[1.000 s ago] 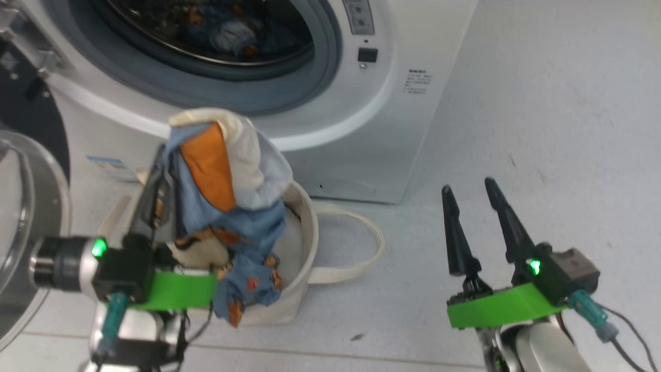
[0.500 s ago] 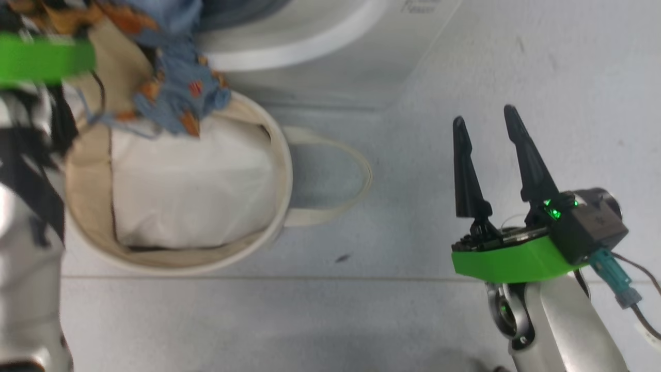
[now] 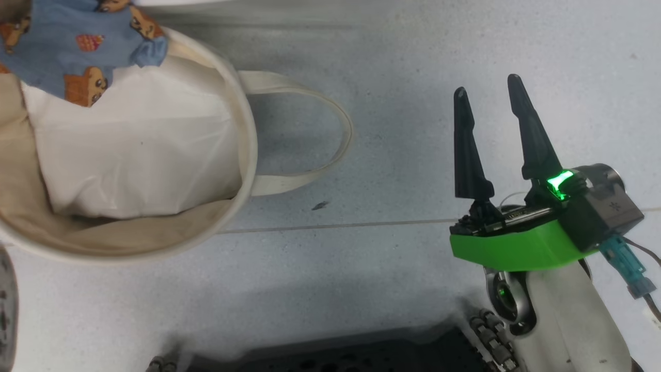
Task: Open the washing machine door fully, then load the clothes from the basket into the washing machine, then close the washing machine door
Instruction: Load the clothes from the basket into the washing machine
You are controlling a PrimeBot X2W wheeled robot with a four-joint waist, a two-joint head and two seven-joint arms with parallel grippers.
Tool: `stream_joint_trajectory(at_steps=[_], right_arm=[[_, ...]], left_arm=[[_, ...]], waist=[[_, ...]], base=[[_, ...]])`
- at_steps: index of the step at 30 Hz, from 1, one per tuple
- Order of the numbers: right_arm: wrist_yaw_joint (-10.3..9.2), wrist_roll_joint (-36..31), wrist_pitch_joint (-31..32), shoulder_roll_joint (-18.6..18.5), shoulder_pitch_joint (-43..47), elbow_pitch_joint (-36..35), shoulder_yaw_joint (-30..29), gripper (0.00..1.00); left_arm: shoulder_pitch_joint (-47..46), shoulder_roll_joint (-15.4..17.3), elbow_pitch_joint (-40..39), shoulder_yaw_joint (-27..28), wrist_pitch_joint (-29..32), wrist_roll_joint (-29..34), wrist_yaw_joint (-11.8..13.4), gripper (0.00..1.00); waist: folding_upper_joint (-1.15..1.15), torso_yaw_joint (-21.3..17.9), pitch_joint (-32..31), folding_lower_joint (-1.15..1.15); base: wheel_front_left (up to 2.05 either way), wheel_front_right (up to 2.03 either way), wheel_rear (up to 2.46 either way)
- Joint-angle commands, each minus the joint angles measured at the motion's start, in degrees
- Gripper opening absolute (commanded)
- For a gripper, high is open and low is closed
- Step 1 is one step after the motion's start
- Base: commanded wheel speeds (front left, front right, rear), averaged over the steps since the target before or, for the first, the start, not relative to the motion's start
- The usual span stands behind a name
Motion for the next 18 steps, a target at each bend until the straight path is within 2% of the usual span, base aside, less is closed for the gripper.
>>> stream_joint_trajectory(at_steps=[1, 10, 18], right_arm=[[0.01, 0.3, -0.3, 0.4, 0.9, -1.9, 1.5, 1.00], [0.01, -0.1, -0.3, 0.4, 0.1, -1.0, 2.3, 1.00], [0.01, -0.4, -0.3, 0.4, 1.0, 1.6, 3.2, 1.00]], left_arm=[[0.1, 2.3, -0.4, 0.1, -0.2, 0.3, 0.4, 1.00], [6.1, 0.8, -1.8, -0.6, -0.2, -1.2, -0.8, 1.00], [22.3, -4.2, -11.2, -3.4, -0.2, -1.3, -2.3, 1.00]], waist=[[0.01, -0.5, 0.9, -0.01], [0.01, 0.6, -3.5, -0.01], [0.01, 3.4, -13.0, -0.01]], base=[[0.00, 0.00, 0.00], [0.00, 0.00, 0.00], [0.00, 0.00, 0.00]])
